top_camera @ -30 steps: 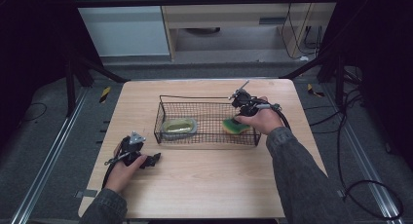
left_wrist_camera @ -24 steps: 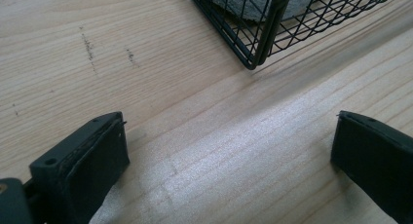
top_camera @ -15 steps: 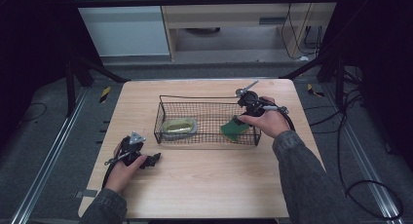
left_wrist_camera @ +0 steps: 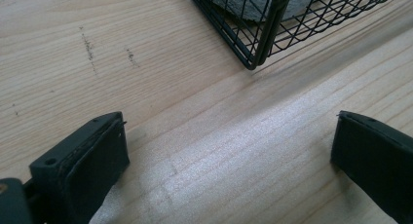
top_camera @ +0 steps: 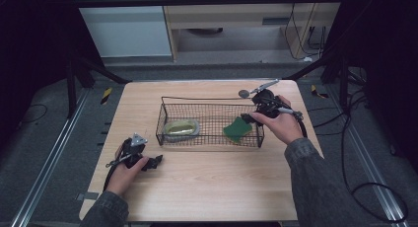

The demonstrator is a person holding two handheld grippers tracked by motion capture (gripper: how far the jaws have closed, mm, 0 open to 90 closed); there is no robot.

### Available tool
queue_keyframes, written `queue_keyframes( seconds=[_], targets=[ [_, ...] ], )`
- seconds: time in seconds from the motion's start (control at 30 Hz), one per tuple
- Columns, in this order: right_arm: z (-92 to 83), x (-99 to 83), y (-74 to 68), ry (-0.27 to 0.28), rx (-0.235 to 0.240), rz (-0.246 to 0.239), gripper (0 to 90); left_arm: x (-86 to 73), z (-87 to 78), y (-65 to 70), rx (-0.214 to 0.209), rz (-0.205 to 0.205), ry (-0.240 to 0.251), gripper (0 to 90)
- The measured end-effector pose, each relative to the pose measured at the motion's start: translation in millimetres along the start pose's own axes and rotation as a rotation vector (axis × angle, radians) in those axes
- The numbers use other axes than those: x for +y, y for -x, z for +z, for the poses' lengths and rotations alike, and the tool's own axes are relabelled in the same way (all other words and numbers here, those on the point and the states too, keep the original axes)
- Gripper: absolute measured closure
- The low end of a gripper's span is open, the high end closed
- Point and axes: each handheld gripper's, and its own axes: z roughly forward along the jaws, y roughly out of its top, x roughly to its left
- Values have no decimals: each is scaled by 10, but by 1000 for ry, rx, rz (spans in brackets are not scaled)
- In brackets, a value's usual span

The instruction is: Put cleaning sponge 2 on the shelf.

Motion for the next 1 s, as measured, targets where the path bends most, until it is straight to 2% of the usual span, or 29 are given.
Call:
queue_keyframes(
  seconds=[0.3,0.7,0.87,1.0],
  targets=[
    [-147,-134,75,50,-48,47,59,0,0,-1,0,1,0,0],
    [-411,-419,71,121,-56,85,58,0,0,0,0,1,0,0],
    [-447,-574,111,119,-72,91,56,0,0,-1,0,1,0,0],
    [-458,-724,146,124,-103,89,61,0,0,-1,0,1,0,0]
  ],
)
